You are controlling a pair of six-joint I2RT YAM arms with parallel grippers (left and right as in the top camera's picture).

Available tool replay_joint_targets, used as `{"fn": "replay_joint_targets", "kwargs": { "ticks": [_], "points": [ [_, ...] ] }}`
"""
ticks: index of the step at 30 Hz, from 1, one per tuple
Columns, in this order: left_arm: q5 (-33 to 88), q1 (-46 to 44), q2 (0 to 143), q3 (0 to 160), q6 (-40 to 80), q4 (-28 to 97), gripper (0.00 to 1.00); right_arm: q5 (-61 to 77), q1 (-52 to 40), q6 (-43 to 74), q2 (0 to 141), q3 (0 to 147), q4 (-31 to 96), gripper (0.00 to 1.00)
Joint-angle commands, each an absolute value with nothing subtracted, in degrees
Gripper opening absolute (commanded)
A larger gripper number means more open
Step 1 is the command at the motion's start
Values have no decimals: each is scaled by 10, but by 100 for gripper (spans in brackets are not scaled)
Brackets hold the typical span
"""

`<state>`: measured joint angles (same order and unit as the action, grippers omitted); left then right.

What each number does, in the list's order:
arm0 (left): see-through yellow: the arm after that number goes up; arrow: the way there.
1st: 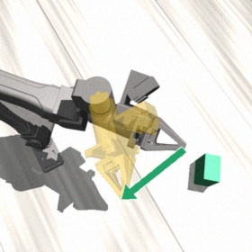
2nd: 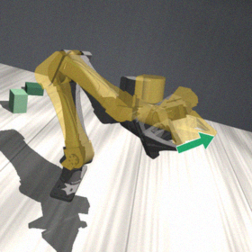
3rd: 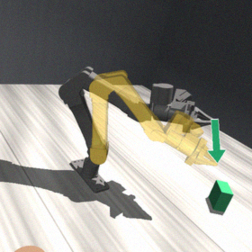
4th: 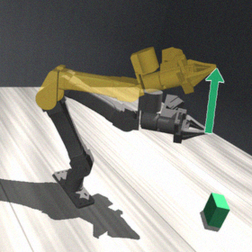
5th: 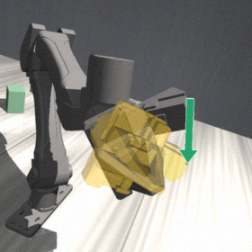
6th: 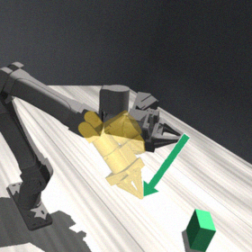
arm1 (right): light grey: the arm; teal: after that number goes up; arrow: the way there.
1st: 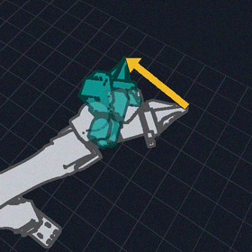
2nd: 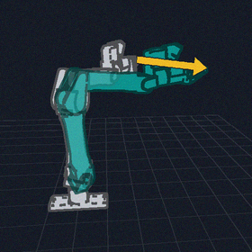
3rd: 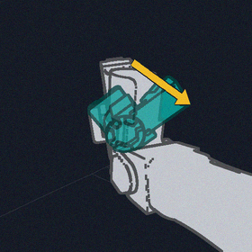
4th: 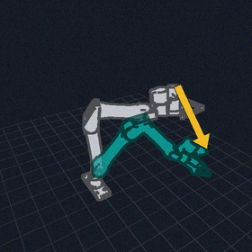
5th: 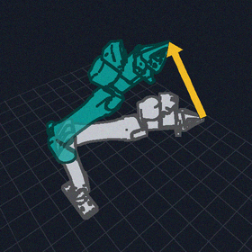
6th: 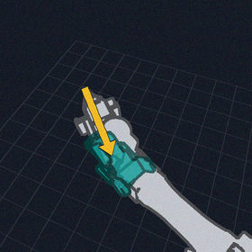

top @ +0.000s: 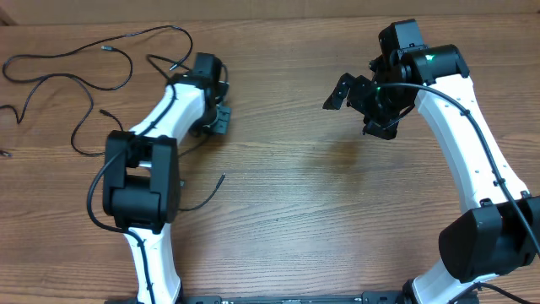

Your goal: Untangle cables

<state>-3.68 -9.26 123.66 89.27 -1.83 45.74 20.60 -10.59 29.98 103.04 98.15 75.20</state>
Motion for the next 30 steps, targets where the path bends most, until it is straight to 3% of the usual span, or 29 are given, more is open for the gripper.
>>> {"fn": "replay_joint_targets", "kwargs": {
  "ticks": [1,13,14,15,18,23,24,26,30],
  "points": [
    [-70,-48,1244,882,4,462,4,204,-105,297,1024,991,751,100],
    [-70,-10,1241,908,19,458,5,204,-105,297,1024,991,751,100],
    [-69,-10,1239,919,32,466,9,204,-105,297,1024,991,751,100],
    [-68,-10,1236,937,55,482,20,204,-105,297,1024,991,751,100],
    [-43,-10,1231,993,92,533,26,204,-105,297,1024,991,751,100],
    [88,-11,1227,1119,109,681,54,204,-105,297,1024,991,751,100],
    [113,-12,1227,1142,107,724,76,204,-105,297,1024,991,751,100],
    [116,-13,1227,1156,107,788,99,204,-105,297,1024,991,751,100],
    [116,-12,1221,1156,103,844,100,204,-105,297,1024,991,751,100]
  ]
}}
